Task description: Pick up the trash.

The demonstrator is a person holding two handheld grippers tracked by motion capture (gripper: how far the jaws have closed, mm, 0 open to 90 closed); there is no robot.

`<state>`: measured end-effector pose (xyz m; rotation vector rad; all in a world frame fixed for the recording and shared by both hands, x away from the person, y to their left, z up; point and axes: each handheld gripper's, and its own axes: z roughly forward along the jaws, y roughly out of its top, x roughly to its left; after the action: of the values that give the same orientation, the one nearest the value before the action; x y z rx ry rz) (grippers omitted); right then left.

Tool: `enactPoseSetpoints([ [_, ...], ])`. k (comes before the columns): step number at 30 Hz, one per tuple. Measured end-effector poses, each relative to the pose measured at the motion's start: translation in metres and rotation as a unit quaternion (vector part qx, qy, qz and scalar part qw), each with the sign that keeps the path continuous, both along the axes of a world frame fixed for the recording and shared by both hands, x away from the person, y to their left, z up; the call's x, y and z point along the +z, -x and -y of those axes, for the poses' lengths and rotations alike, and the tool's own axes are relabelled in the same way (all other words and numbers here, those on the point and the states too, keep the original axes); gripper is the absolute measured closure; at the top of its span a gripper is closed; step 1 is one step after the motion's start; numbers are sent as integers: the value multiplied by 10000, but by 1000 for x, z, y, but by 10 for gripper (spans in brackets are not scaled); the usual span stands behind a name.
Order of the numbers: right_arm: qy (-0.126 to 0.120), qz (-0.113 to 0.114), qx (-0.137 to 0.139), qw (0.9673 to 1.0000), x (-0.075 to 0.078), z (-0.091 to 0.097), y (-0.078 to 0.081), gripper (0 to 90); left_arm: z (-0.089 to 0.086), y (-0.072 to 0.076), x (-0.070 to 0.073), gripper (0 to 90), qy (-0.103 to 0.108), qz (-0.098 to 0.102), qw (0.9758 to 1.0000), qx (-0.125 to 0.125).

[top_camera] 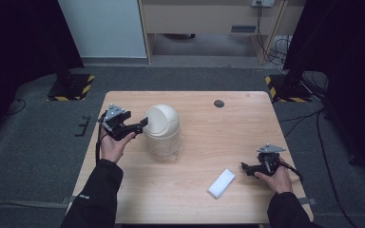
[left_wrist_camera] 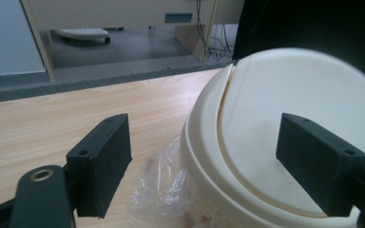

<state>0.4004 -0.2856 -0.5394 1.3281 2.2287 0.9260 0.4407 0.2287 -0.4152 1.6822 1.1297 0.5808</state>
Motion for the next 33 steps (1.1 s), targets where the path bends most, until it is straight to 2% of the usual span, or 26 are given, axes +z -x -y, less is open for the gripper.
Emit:
enactPoseSetpoints([
  [3, -5, -6, -10, 10000, 0, 0, 0, 5, 2, -3, -3, 179, -31, -52, 10000, 2],
  [7, -6, -6, -11, 10000, 0, 0, 0, 5, 7, -12, -11, 180, -159, -211, 9996, -24],
  [11, -5, -6, -11, 10000, 0, 0, 0, 5, 12, -17, -15, 177, -284, -287, 9992, -32],
  [15, -5, -5, -11, 10000, 0, 0, 0, 5, 15, -22, -16, 177, -391, -340, 9986, -31],
  [16, -5, -4, -11, 10000, 0, 0, 0, 5, 17, -24, -17, 176, -487, -346, 9982, -44],
  [21, -7, -5, -14, 10000, 0, -1, 0, 5, 20, -27, -19, 171, -508, -364, 9980, -75],
  [25, -6, -3, -11, 10000, 0, -1, 0, 5, 19, -23, -17, 175, -555, -303, 9979, -112],
  [28, -7, -3, -10, 10000, 0, -1, 0, 5, 12, -14, -13, 187, -535, -234, 9982, -138],
  [33, -6, -3, -11, 10000, 0, -1, 0, 5, -5, 13, -3, 195, -372, 43, 9992, -164],
])
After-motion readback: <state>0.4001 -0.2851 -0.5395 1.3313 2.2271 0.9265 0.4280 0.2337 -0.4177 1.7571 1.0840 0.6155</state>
